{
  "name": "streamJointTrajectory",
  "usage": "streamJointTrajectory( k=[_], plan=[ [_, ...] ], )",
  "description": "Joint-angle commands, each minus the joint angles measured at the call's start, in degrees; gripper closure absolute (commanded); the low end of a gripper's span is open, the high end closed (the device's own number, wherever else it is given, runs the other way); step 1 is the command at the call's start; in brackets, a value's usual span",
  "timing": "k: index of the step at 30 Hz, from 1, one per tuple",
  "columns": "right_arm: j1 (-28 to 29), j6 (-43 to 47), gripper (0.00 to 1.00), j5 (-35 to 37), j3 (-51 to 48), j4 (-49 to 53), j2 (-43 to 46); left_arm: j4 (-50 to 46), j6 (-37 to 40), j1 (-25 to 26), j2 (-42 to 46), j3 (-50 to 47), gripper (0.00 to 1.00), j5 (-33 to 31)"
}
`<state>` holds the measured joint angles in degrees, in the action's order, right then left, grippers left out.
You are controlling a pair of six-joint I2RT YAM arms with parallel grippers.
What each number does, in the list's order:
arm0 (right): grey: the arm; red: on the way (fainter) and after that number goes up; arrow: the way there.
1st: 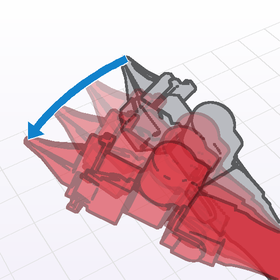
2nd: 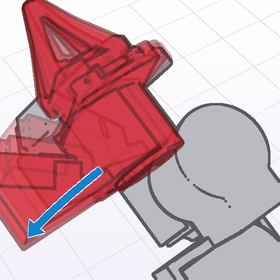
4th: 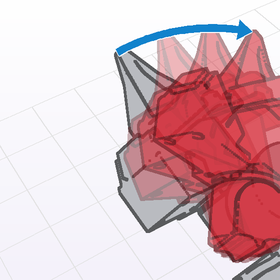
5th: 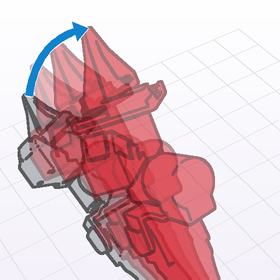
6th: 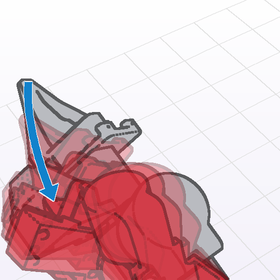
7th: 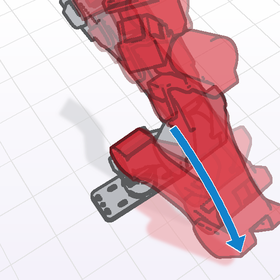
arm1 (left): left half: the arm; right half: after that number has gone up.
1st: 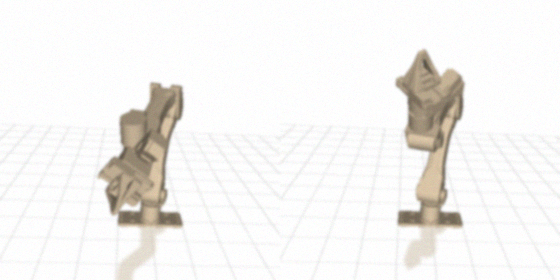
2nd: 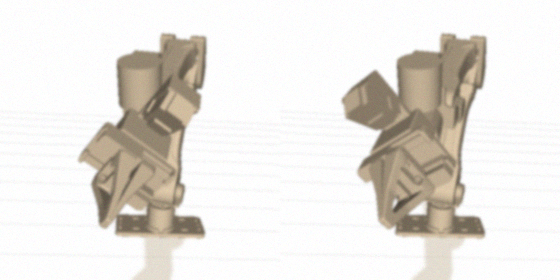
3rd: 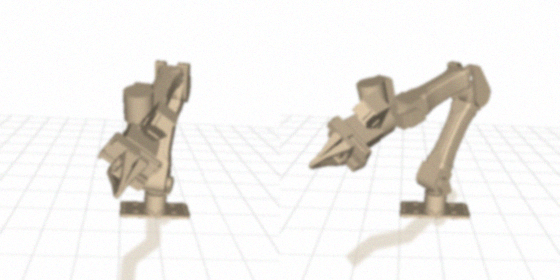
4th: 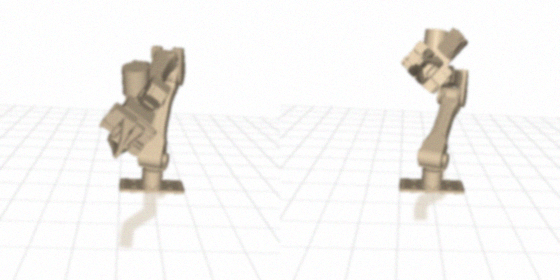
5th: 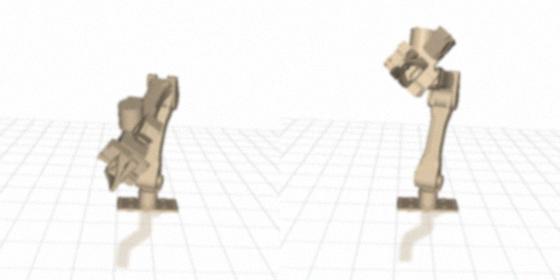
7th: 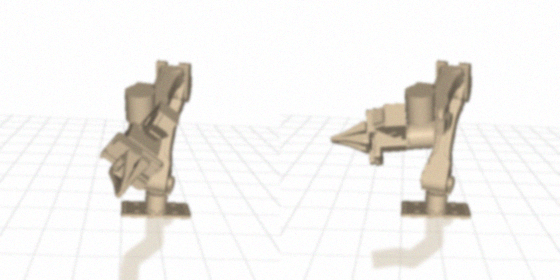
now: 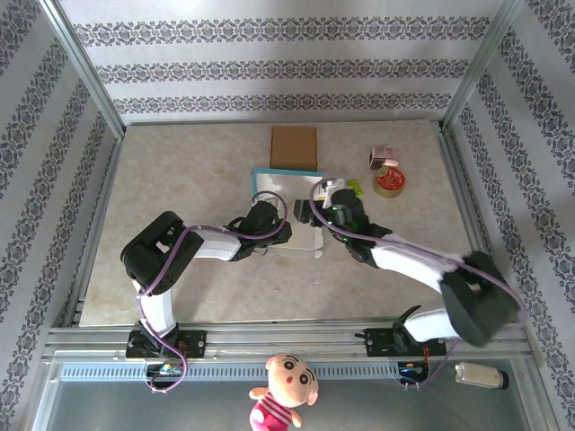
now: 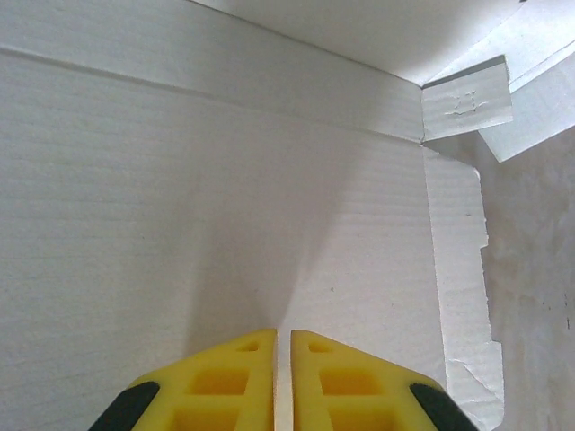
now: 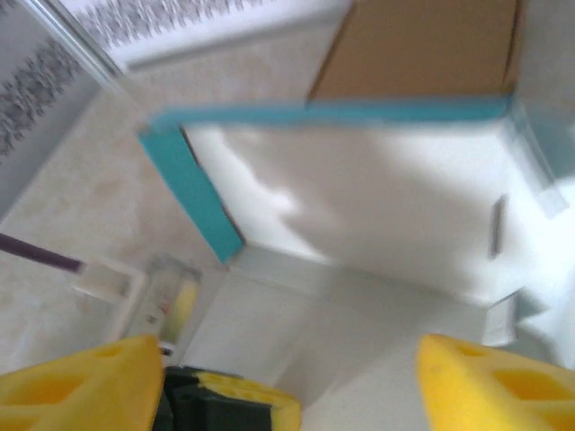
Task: Fold the paper box
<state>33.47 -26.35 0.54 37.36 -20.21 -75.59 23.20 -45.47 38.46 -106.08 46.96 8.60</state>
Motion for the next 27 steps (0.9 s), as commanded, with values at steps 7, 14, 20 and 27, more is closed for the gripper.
streamJointTrajectory(
  k=[7, 14, 20, 27],
  plan=[
    [-24.1, 33.2, 0.13, -22.8, 4.8, 8.5, 1.4, 0.6, -0.4, -0.4, -0.8, -0.3, 0.89, 1.5],
    [-30.8, 53.2, 0.19, -33.0, 16.8, 19.0, -12.1, 0.2, 0.7, -0.4, -0.4, 0.3, 0.89, 1.8],
    [-30.7, 68.3, 0.26, -28.0, 23.4, 26.6, -20.0, 0.3, 1.0, -0.4, -0.5, 0.9, 0.88, 2.7],
    [-28.4, 76.2, 0.33, -34.1, 22.8, 26.7, -22.6, 0.7, 0.9, -0.4, -1.2, 1.4, 0.88, 2.7]
  ],
)
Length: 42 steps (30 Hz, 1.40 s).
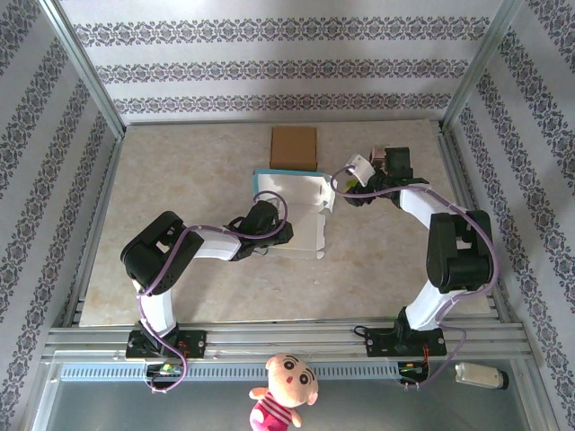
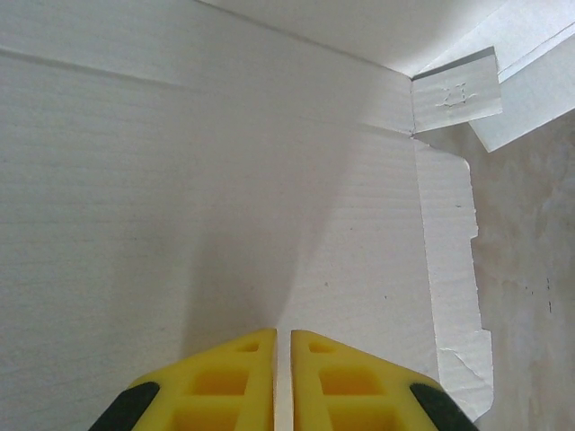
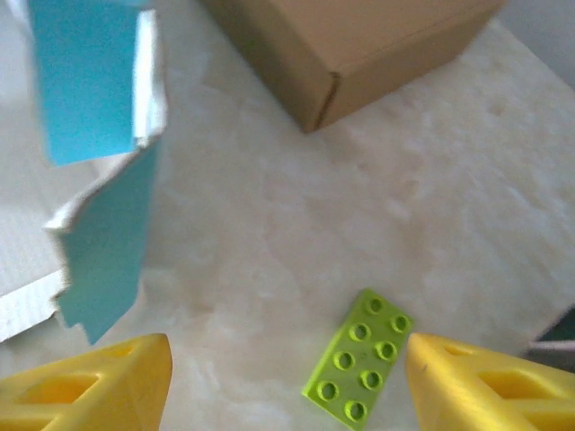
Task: Fold the paper box
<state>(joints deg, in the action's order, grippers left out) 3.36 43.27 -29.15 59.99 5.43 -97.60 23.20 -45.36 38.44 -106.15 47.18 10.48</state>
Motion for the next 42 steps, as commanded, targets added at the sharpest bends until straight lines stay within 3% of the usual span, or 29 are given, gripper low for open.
streamJointTrajectory(
  k=[1, 7, 16, 23, 29, 33, 42],
  plan=[
    [2.2, 6.8, 0.34, -4.3, 0.4, 1.1, -0.9, 0.8, 0.8, -0.4, -1.3, 1.2, 0.88, 0.9],
    [5.3, 9.7, 0.4, -1.4, 3.0, 1.3, -3.5, 0.7, 0.9, -0.4, -1.2, 1.1, 0.88, 0.8],
    [7.8, 10.4, 0.43, -6.1, 5.7, 2.6, -6.0, 0.7, 0.9, -0.4, -0.7, 0.8, 0.88, 0.5],
    [8.6, 5.4, 0.45, -11.9, 8.4, 2.9, -7.8, 0.9, 1.2, -0.4, 0.1, 0.1, 0.89, -0.1],
    [9.4, 1.9, 0.48, -11.6, 9.4, 2.8, -8.7, 1.1, 1.2, -0.4, 0.1, 0.0, 0.88, -0.1],
    [10.6, -1.5, 0.52, -9.3, 9.9, 2.6, -9.6, 1.5, 1.0, -0.4, 0.1, 0.2, 0.88, 0.2],
    [15.2, -8.0, 0.62, 4.2, 10.8, 1.2, -11.6, 1.7, 1.1, -0.4, 0.8, -0.3, 0.88, 0.0]
  ],
)
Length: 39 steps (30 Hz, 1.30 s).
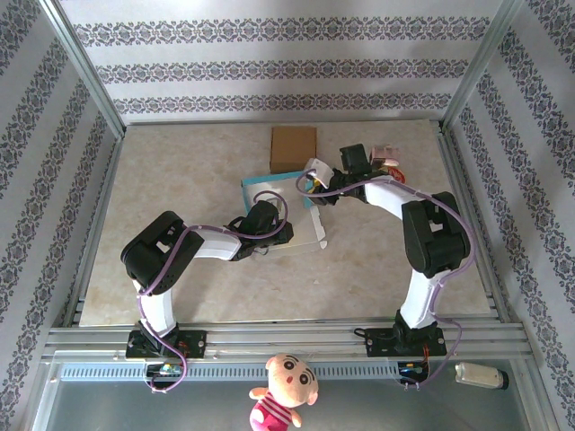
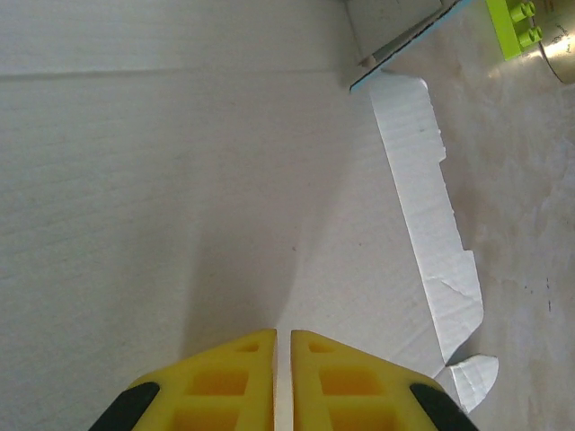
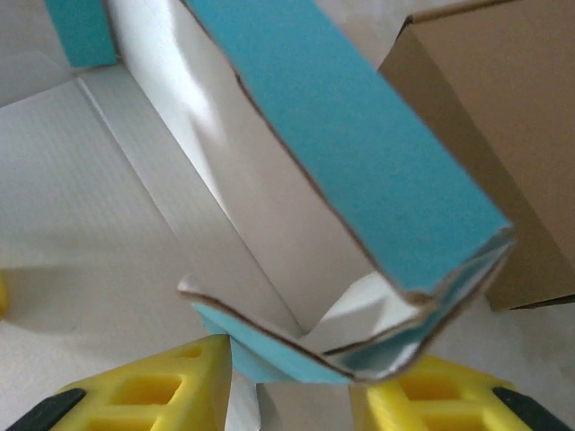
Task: Fold the paper box
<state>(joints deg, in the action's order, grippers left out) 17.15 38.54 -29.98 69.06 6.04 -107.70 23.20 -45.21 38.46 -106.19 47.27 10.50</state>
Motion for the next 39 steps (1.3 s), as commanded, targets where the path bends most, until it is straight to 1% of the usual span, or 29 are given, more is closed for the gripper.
streamJointTrajectory(
  k=[1, 6, 10, 14, 17, 18, 20, 23, 26, 27, 29, 31, 32, 34, 37, 38, 39],
  plan=[
    [1.9, -3.1, 0.63, 5.7, 1.7, 0.9, -1.5, 1.8, 0.9, -0.4, 0.9, -0.4, 0.88, 0.0],
    [3.6, -4.4, 0.73, 11.1, 1.5, 0.5, -1.3, 2.2, 0.9, -0.4, 1.2, -0.8, 0.88, -0.3],
    [4.6, -4.0, 0.78, 13.4, 1.2, 0.2, -1.2, 2.7, 0.7, -0.4, 1.2, -0.9, 0.88, 0.1],
    [5.3, -4.7, 0.75, 14.4, 2.4, 1.3, -1.0, 2.9, 0.7, -0.4, 1.5, -1.4, 0.88, -0.1],
    [5.4, -5.7, 0.67, 14.7, 3.3, 1.3, -0.8, 3.0, 0.7, -0.4, 1.6, -1.4, 0.88, -0.1],
    [5.4, -6.1, 0.66, 14.9, 3.9, 1.3, -1.1, 3.1, 0.7, -0.4, 1.6, -1.4, 0.88, -0.1],
    [5.4, -6.4, 0.66, 14.7, 5.1, 1.8, -1.7, 3.2, 0.7, -0.4, 1.7, -1.5, 0.88, 0.1],
    [5.5, -7.1, 0.72, 15.6, 7.0, 2.8, -2.9, 3.4, 0.6, -0.4, 1.8, -1.7, 0.88, 0.1],
    [6.1, -7.6, 0.8, 16.6, 8.1, 3.4, -3.5, 3.3, 0.7, -0.4, 2.2, -2.0, 0.88, -0.3],
    [6.2, -7.6, 0.85, 16.9, 8.3, 3.4, -3.7, 3.4, 0.8, -0.4, 2.3, -2.1, 0.88, -0.4],
    [6.6, -7.7, 0.91, 18.0, 8.5, 3.5, -4.0, 3.4, 0.8, -0.4, 2.6, -2.1, 0.88, -0.5],
    [7.2, -8.2, 1.0, 19.0, 8.6, 3.6, -4.1, 3.6, 0.7, -0.4, 3.2, -2.4, 0.87, -0.4],
    [7.4, -8.7, 1.0, 19.8, 8.5, 3.5, -4.0, 3.7, 0.8, -0.4, 3.7, -2.5, 0.87, -0.6],
    [8.0, -10.6, 1.0, 20.9, 7.7, 3.2, -3.0, 3.8, 0.9, -0.4, 5.6, -3.3, 0.8, -1.2],
    [8.7, -13.3, 1.0, 21.3, 5.0, 1.7, -0.7, 1.7, 2.0, -0.4, 10.8, -4.3, 0.62, -3.0],
    [9.1, -13.5, 1.0, 21.7, 4.0, 1.2, -0.1, 0.6, 2.5, -0.4, 13.0, -4.5, 0.59, -3.8],
    [9.3, -13.4, 1.0, 21.7, 3.3, 0.8, 0.5, -1.1, 3.1, -0.4, 15.9, -4.9, 0.59, -5.0]
  ],
)
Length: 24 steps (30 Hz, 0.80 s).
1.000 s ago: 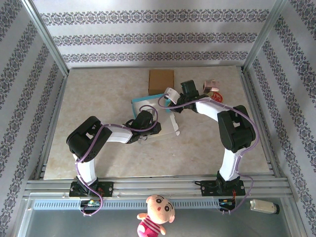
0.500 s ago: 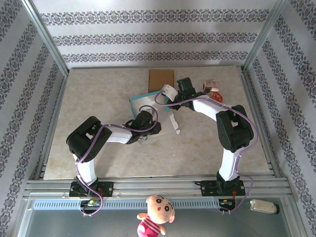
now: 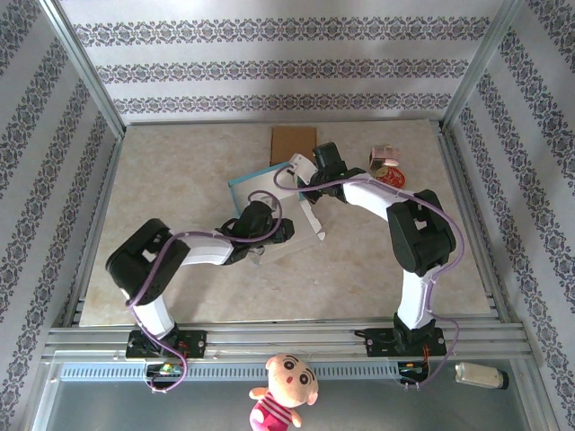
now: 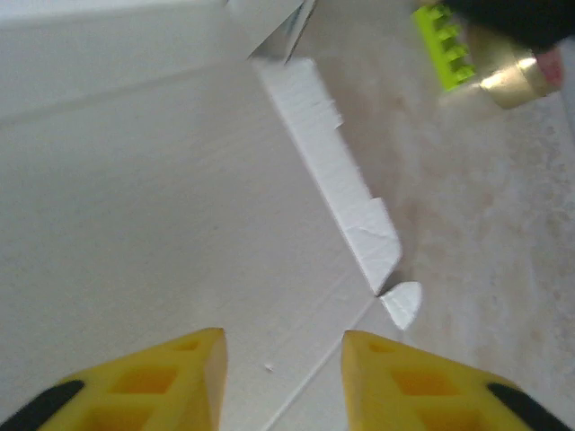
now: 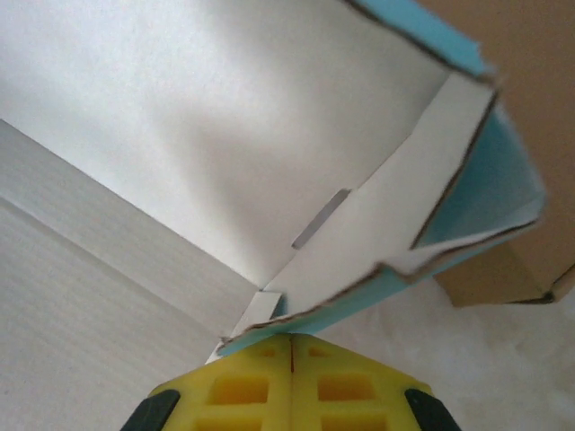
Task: Fold the paper box
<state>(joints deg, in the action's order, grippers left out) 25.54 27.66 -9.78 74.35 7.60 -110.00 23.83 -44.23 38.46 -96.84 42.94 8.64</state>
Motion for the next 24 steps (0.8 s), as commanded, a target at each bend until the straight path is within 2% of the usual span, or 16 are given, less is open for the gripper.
streamJointTrajectory(
  k=[1, 3, 7, 9, 11, 14, 16, 18, 20, 22, 24],
  plan=[
    [1.1, -2.3, 1.0, 1.4, -2.5, -1.0, 3.0, -3.7, 2.6, -0.4, 9.7, -0.8, 0.59, -4.3],
    [1.0, -1.0, 1.0, 0.6, -2.6, -1.2, 3.0, -8.7, 4.1, -0.4, 16.1, -0.7, 0.59, -7.1],
    [0.2, 2.4, 0.97, -0.6, -1.7, -1.0, 1.9, -28.3, 10.1, -1.7, 26.8, 5.6, 0.57, -17.9],
    [-0.5, 3.5, 0.97, -2.5, -1.3, -1.2, 1.7, -35.6, 10.7, -5.1, 29.3, 9.4, 0.57, -19.6],
    [-1.0, 3.8, 0.97, -3.9, -0.8, -1.1, 1.6, -37.7, 10.5, -10.0, 31.3, 10.4, 0.55, -17.8],
    [-1.6, 4.4, 0.97, -5.7, -0.7, -1.2, 1.9, -40.1, 9.2, -19.1, 30.8, 12.4, 0.53, -9.8],
    [-1.8, 4.5, 0.97, -6.8, -0.9, -1.2, 2.2, -40.9, 8.8, -25.2, 27.5, 14.7, 0.52, -1.8],
    [-2.0, 4.6, 0.97, -7.6, -1.0, -1.2, 2.4, -41.9, 9.1, -29.3, 22.5, 17.9, 0.51, 5.8],
    [-2.1, 4.9, 0.97, -8.6, -1.1, -1.2, 2.5, -40.8, 8.4, -32.0, 17.4, 20.0, 0.49, 12.9],
    [-2.1, 5.0, 0.97, -9.2, -1.1, -1.2, 2.3, -35.5, 4.3, -34.1, 12.6, 20.1, 0.45, 20.6],
    [-2.1, 5.0, 0.97, -9.5, -0.8, -1.1, 2.1, -29.9, 0.7, -34.8, 9.4, 19.7, 0.39, 24.3]
  ],
)
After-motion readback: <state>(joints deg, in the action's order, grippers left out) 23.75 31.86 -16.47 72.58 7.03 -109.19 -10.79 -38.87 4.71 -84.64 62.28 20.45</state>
